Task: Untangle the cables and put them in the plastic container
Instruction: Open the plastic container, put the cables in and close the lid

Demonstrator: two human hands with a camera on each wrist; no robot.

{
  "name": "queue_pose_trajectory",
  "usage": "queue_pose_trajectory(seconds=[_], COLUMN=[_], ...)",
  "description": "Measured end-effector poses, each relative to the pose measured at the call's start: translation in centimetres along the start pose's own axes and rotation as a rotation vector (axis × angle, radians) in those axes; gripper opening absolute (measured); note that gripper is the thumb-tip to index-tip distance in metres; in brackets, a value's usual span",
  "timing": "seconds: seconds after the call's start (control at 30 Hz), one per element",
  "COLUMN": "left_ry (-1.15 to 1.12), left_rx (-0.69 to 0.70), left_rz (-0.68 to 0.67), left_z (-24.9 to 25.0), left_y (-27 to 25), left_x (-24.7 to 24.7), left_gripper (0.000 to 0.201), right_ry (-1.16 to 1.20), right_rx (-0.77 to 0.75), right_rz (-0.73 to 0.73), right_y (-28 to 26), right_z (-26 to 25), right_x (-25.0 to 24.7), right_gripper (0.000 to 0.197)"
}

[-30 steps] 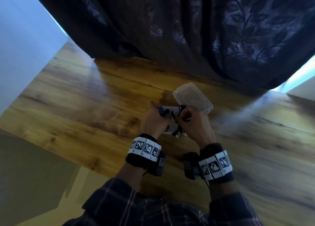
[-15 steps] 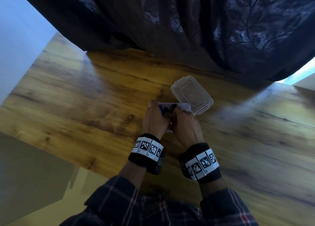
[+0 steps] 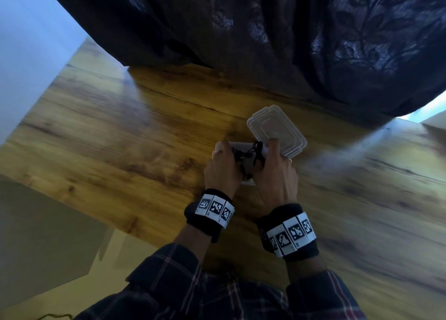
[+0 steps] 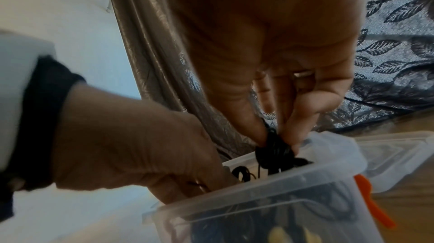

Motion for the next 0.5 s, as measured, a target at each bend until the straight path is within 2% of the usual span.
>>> queue_pose_trajectory(seconds=[0.2,0.3,0.37,0.43,0.5], left_ry=[-0.023,-0.148,-0.202,-0.195,-0.142], left_rx=[0.013,-0.026,-0.048,-0.053,-0.035], left_rz=[-0.011,-0.036,-0.057,-0.076,-0.069], left_z=[0.0,-0.3,-0.5,-0.6,-0.7], left_y=[-0.1,-0.1,-0.1,0.0,0.1], left_x=[-0.1,-0.5,-0.9,-1.2,-1.6], left_gripper=[0.032,0.032,0.031,0.031,0.031], right_ry=[-0.123,-0.090,-0.088,-0.090,-0.059], right_rx=[0.017,-0.011,-0.038,-0.073,-0.103], right_rz=[-0.016,-0.015,-0.064,-0.104,-0.063], right_y=[0.0,-0.2,-0.2,-0.2,-0.2], right_z=[0.4,0.0,-0.1,0.1,0.3], right_x=[0.6,1.3,2.1,2.7,2.3], right_gripper=[0.040,0.023,0.014,0.017,0.021])
Point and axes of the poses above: each hand's wrist, its own y-axis towards the middle knuckle, its own x-axis out of the palm, z = x × y, the point moved 4 cm from there along y, towards the middle knuckle, and after that the axes turned 3 degrees about x, right-handed, at the moved point
